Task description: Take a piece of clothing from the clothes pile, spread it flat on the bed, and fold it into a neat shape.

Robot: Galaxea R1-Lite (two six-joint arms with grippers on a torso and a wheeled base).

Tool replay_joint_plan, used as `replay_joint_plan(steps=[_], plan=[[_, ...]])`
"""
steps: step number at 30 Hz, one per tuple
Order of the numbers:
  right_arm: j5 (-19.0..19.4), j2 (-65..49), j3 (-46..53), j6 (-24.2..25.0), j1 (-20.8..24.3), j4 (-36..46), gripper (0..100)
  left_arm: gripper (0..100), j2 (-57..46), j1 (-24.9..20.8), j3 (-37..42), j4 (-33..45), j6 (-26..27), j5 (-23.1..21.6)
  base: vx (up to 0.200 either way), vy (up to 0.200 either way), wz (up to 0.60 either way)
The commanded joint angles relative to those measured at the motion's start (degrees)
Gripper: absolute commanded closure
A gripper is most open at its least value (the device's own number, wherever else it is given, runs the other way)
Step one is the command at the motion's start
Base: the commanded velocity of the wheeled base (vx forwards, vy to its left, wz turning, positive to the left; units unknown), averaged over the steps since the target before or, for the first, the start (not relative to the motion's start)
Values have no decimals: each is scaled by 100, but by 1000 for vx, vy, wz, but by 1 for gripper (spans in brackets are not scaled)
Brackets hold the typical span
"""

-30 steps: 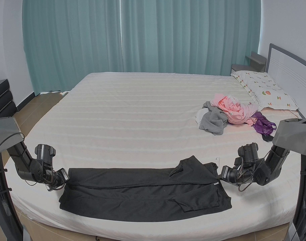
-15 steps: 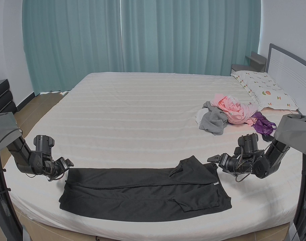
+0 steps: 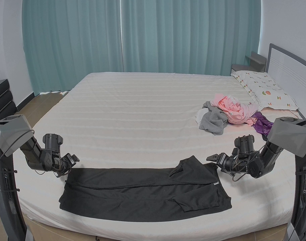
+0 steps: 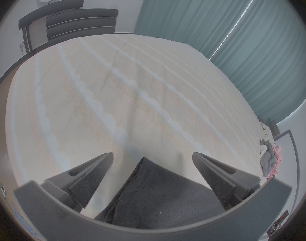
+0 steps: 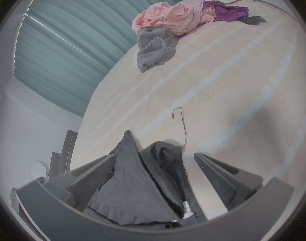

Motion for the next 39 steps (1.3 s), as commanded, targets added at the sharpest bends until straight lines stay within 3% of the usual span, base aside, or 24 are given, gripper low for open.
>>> replay_joint_plan(steps=[1, 2, 16, 25, 26, 39], plan=[[-47, 179, 66, 12, 9, -294, 0, 0, 187, -47, 5, -12, 26, 9, 0, 0, 0], [-55, 215, 92, 12, 9, -408, 0, 100, 195, -56, -4, -12, 26, 9, 0, 0, 0], [-170, 338, 31, -6, 9, -514, 0, 100, 160, 23, 5, -381, -36, 439, 0, 0, 0], [-363, 452, -110, -15, 35, -488, 0, 100, 160, 93, 14, -416, -36, 492, 0, 0, 0], [-363, 452, -119, -23, 44, -479, 100, 100, 169, 93, 14, -416, -36, 492, 0, 0, 0], [-442, 408, -110, 3, 44, -523, 100, 100, 178, 67, 93, -425, -36, 492, 0, 0, 0]])
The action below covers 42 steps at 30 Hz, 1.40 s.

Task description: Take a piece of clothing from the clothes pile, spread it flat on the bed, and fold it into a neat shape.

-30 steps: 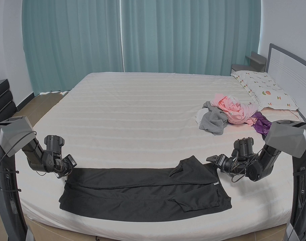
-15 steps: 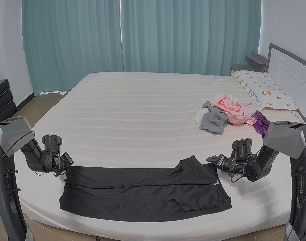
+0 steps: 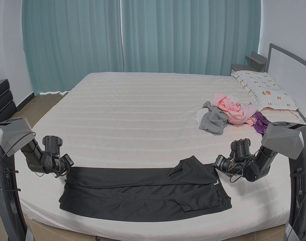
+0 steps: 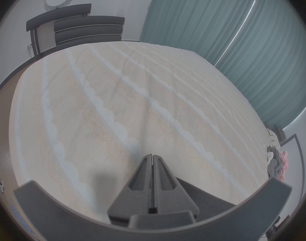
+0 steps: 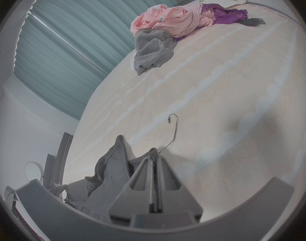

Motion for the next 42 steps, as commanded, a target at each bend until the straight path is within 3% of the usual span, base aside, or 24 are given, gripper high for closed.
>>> replay_joint_plan(steps=[1, 13, 14, 26, 29, 33, 42], plan=[[-100, -27, 15, 5, -34, -10, 100, 100, -1, -1, 18, -5, 0, 2, 0, 0, 0], [-197, -27, 59, -3, -69, -10, 100, 100, -28, -1, 18, 4, -18, -33, 0, 0, 0], [-197, -36, 59, -3, -69, -10, 0, 0, -28, -1, 27, 4, -18, -59, 0, 0, 0], [-118, -915, 375, 93, 1, -379, 0, 0, -160, 78, 54, 12, -273, -314, 0, 0, 0], [49, -1267, 481, 67, 379, -308, 0, 0, -292, 95, 89, 21, -589, -560, 0, 0, 0], [190, -1126, 463, -100, 616, -62, 0, 0, -300, 122, 150, 21, -589, -692, 0, 0, 0], [295, -432, 41, -627, 484, 412, 0, 0, -274, 122, 221, 12, -589, -692, 0, 0, 0]])
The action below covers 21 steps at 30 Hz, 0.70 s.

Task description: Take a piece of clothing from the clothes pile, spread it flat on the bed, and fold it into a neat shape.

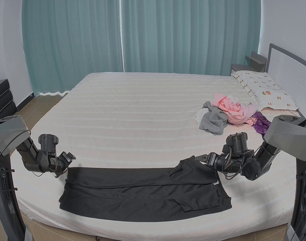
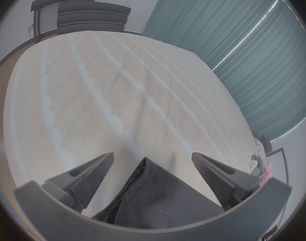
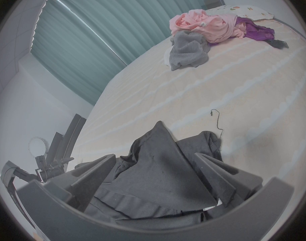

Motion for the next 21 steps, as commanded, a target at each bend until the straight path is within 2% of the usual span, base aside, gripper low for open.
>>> replay_joint_plan(steps=[1, 4, 13, 14, 21], plan=[[102, 387, -169, -54, -78, 68, 0, 0, 8, 3, 30, -1, -3, 0, 0, 0, 0], [225, 492, -178, -116, -60, 112, 0, 0, 26, 3, 39, -10, -3, 0, 0, 0, 0], [216, 712, -371, -318, -60, 112, 0, 0, 26, 3, 39, -10, 6, 0, 0, 0, 0], [216, 738, -371, -327, -60, 112, 100, 0, 26, 3, 39, -10, 6, 0, 0, 0, 0], [243, 510, -81, -599, -78, -2, 100, 0, 8, 3, 39, -10, 24, 0, 0, 0, 0]])
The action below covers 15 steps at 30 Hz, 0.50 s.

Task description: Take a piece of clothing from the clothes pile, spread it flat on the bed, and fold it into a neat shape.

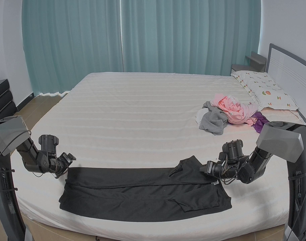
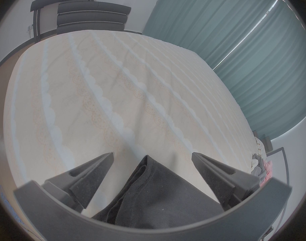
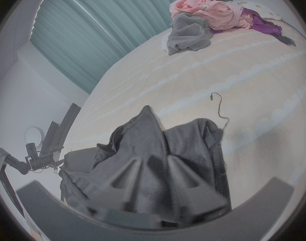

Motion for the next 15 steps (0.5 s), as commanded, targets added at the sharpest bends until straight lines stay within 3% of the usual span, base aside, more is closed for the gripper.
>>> replay_joint_plan(steps=[1, 15], plan=[[32, -195, 210, -101, -8, -60, 100, 0, -9, 3, 9, -3, 13, -2, 0, 0, 0], [366, -1012, 1176, -101, -149, -86, 100, 0, -229, 30, 114, -11, 48, 51, 0, 0, 0]])
